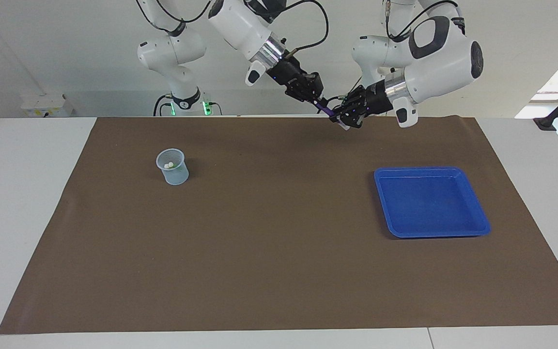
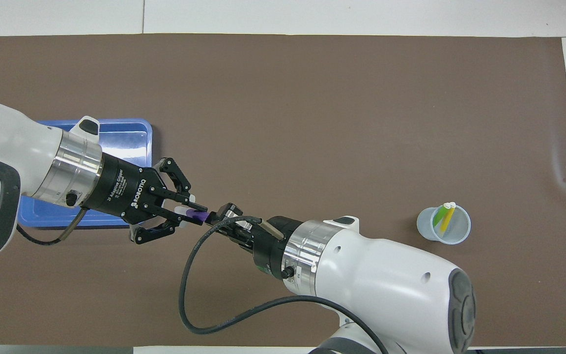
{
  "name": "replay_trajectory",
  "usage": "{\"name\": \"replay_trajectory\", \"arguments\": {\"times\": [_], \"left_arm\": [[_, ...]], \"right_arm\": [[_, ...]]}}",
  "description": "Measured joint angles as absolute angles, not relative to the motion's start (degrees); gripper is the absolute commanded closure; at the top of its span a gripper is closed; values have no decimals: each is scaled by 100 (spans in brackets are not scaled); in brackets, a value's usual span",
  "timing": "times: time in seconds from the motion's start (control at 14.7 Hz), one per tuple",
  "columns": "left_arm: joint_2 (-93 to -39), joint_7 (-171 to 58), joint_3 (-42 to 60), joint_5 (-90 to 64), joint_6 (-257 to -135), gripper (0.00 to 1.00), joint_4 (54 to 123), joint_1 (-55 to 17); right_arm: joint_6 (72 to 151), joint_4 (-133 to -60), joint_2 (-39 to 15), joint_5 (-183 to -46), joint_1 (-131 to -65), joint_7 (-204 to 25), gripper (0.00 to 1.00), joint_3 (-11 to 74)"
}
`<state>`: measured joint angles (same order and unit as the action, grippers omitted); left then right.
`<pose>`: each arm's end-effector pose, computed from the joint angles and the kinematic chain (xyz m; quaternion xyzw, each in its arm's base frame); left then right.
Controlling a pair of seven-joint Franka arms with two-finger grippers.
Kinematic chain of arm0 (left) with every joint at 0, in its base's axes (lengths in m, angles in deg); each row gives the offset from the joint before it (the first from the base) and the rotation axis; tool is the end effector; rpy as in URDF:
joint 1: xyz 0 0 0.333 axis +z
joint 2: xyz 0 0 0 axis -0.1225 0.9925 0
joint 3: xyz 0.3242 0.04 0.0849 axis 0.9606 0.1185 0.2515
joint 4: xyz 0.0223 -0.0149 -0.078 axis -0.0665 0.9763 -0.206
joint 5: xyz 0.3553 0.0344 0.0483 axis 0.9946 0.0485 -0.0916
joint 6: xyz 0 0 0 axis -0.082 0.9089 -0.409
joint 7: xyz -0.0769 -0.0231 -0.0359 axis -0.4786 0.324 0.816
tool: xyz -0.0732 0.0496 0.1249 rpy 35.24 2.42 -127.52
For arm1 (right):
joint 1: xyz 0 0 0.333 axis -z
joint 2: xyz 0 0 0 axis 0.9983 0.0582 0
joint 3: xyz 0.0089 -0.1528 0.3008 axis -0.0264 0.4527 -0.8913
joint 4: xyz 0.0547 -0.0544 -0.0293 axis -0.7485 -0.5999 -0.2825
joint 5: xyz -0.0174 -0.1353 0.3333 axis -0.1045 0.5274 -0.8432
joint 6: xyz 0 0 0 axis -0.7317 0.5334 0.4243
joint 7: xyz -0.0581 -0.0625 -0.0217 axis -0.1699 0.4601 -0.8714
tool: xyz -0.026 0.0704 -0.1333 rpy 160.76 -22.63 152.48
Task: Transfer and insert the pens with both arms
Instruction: 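Pass the purple pen from the left gripper to the right gripper, then insert the purple pen into the cup with the right gripper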
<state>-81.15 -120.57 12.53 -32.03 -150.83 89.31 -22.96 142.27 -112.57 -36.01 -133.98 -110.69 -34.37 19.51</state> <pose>0.4312 -0.2284 0.5475 0.7517 0.5367 -0.3343 0.1873 0.3930 0.3877 0.5644 -0.8557 0.2957 0.0086 0.4247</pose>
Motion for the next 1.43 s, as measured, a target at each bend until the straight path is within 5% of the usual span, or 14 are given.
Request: {"name": "replay_trajectory", "arguments": {"times": [0.27,0.82,1.16,1.43], "left_arm": [[-8167,-12057,1256,-3204,-15198,0,8930,-2296],[-8172,-12043,1282,-2724,-15280,0,8796,-2244],[-8170,-11937,1281,-2224,-15455,0,8707,-2245],[-8126,-11901,1282,-2075,-15877,0,8606,-2244]], "right_arm": [[13535,-11192,-3613,-13204,-10782,-3840,100,1962],[9188,-10262,-3742,-10824,-8760,-7138,100,2078],[8651,-10390,-3825,-8769,-8638,-9584,98,2072],[9345,-11096,-4101,-8209,-8148,-11475,98,2075]]}}
